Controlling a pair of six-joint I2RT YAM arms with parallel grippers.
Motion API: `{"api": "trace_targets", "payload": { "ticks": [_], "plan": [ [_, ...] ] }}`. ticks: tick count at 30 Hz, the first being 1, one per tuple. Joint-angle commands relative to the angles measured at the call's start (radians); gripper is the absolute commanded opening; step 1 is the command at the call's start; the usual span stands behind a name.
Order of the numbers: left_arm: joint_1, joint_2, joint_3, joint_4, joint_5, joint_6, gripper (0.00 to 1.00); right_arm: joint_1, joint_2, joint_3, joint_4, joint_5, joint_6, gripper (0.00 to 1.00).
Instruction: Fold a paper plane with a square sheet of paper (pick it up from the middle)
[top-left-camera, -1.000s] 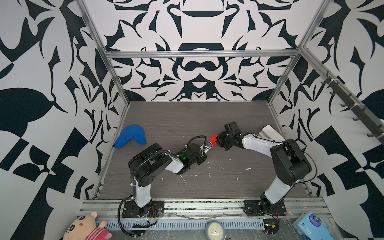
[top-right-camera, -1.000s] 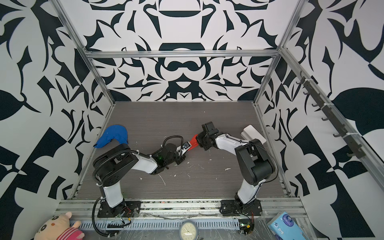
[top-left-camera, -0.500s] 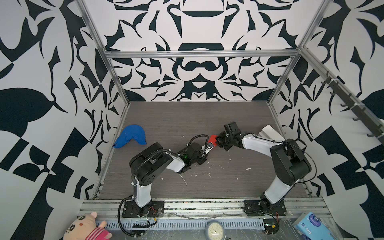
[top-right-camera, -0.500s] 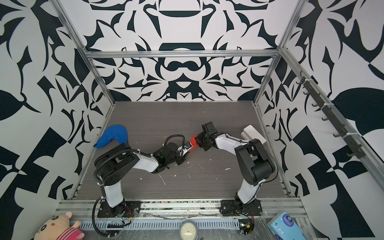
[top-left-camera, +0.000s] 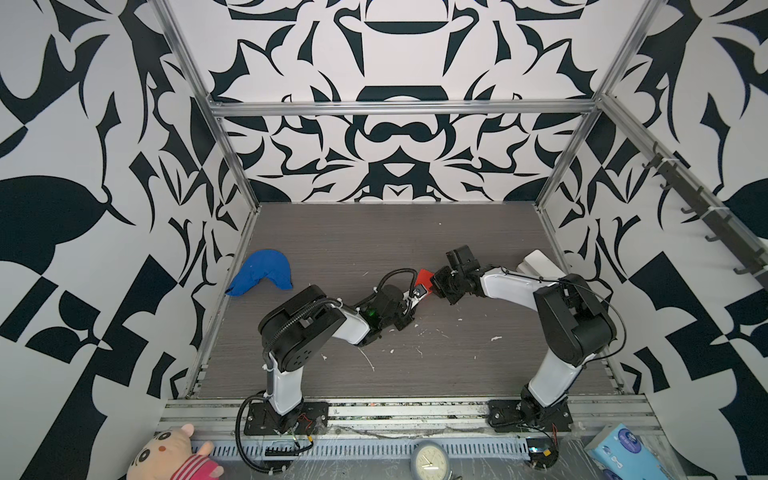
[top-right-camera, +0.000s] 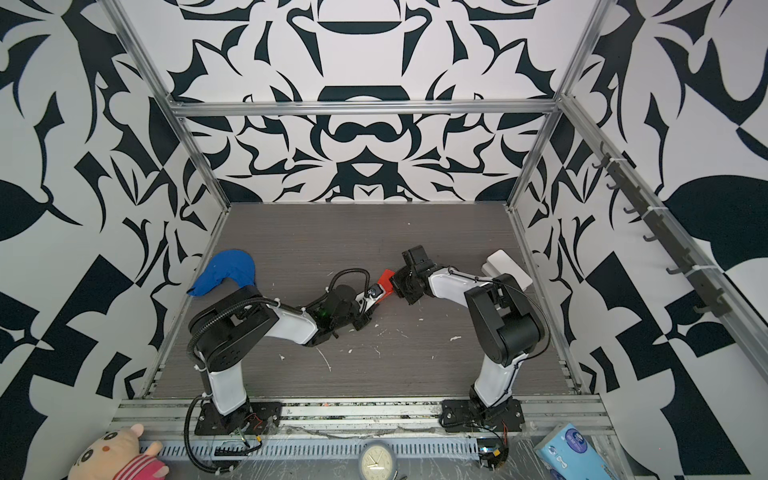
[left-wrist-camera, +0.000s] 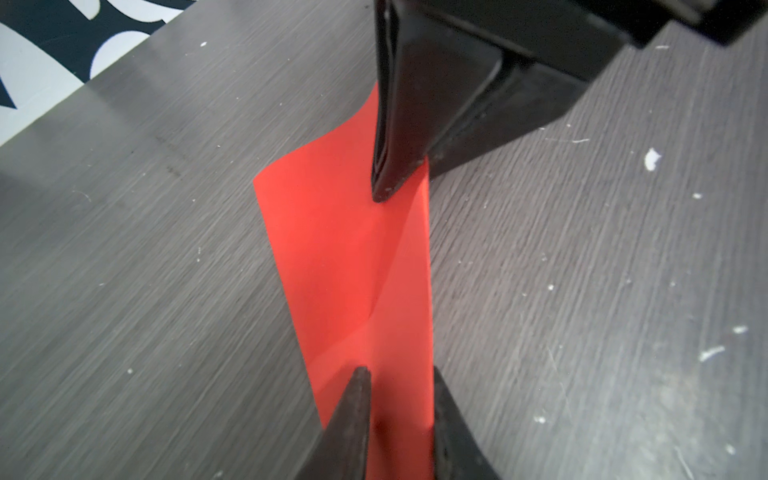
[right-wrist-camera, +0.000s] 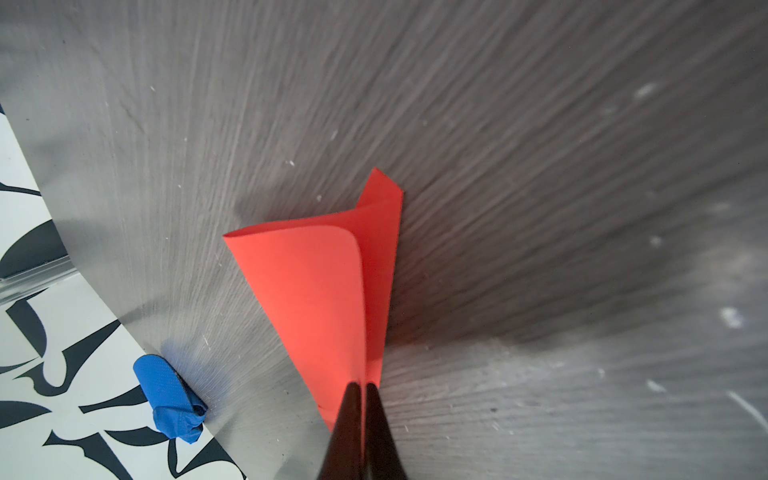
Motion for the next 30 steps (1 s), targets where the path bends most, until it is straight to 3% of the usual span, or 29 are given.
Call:
{"api": "trace_targets", "payload": {
  "ticks": [1, 5, 10, 15, 23, 30],
  "plan": [
    [0.009, -0.012, 0.012, -0.016, 0.03, -0.015, 0.21, 0.004, -0.009, 0.026, -0.013, -0.006, -0.017, 0.02],
    [0.028, -0.014, 0.032, -0.064, 0.073, -0.056, 0.15, 0.004, -0.016, 0.023, -0.002, -0.011, -0.027, 0.11],
    [0.063, -0.042, 0.065, -0.183, 0.158, -0.126, 0.12, -0.012, -0.068, 0.018, 0.007, 0.0, -0.104, 0.41],
    [0.094, -0.06, 0.121, -0.331, 0.27, -0.198, 0.11, -0.061, -0.137, -0.012, 0.018, -0.01, -0.253, 0.56],
    [0.114, -0.03, 0.215, -0.475, 0.346, -0.285, 0.12, -0.134, -0.271, -0.135, 0.106, 0.002, -0.552, 0.59],
    [0.138, 0.005, 0.273, -0.528, 0.432, -0.372, 0.11, -0.136, -0.283, -0.192, 0.198, -0.135, -0.703, 0.57]
  ]
}}
